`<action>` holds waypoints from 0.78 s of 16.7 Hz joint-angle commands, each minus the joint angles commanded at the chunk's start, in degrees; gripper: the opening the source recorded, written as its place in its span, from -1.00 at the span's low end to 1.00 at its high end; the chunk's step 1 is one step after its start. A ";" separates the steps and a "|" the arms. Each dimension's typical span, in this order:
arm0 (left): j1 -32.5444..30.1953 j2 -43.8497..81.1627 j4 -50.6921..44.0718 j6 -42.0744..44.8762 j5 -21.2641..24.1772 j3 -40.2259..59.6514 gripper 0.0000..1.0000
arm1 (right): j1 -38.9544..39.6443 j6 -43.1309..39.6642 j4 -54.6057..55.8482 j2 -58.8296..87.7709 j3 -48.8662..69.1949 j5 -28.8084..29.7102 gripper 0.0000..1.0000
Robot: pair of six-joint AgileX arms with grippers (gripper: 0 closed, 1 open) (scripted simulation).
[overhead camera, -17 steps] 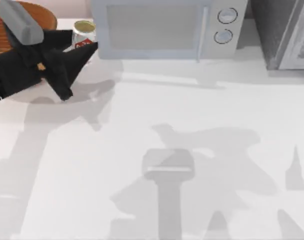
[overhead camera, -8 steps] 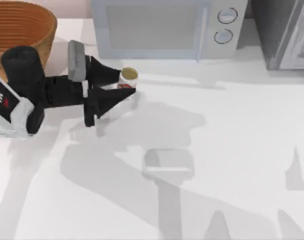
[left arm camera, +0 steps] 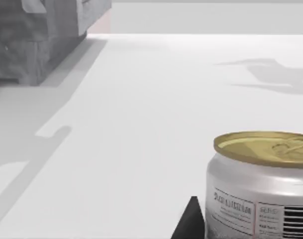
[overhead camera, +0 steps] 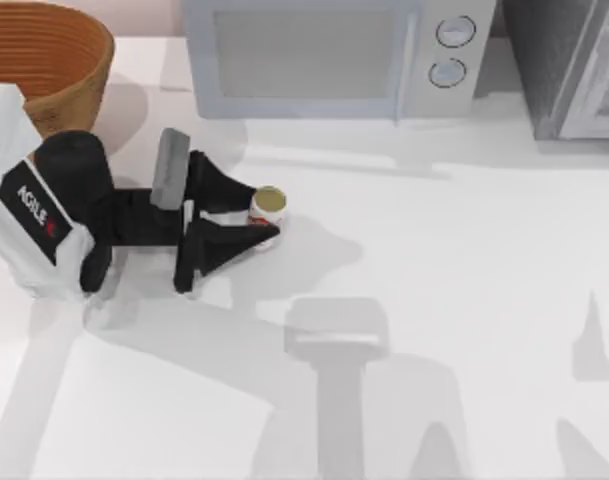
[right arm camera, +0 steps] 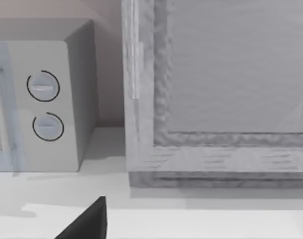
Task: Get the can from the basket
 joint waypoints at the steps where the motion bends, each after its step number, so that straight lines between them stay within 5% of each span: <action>1: 0.00 0.00 0.00 0.00 0.00 0.00 -1.00 | 0.00 0.00 0.00 0.00 0.00 0.00 1.00; 3: 0.00 0.00 0.00 0.00 0.00 0.00 -1.00 | 0.00 0.00 0.00 0.00 0.00 0.00 1.00; 13: 0.00 0.00 0.00 0.00 0.00 0.00 0.51 | 0.00 0.00 0.00 0.00 0.00 0.00 1.00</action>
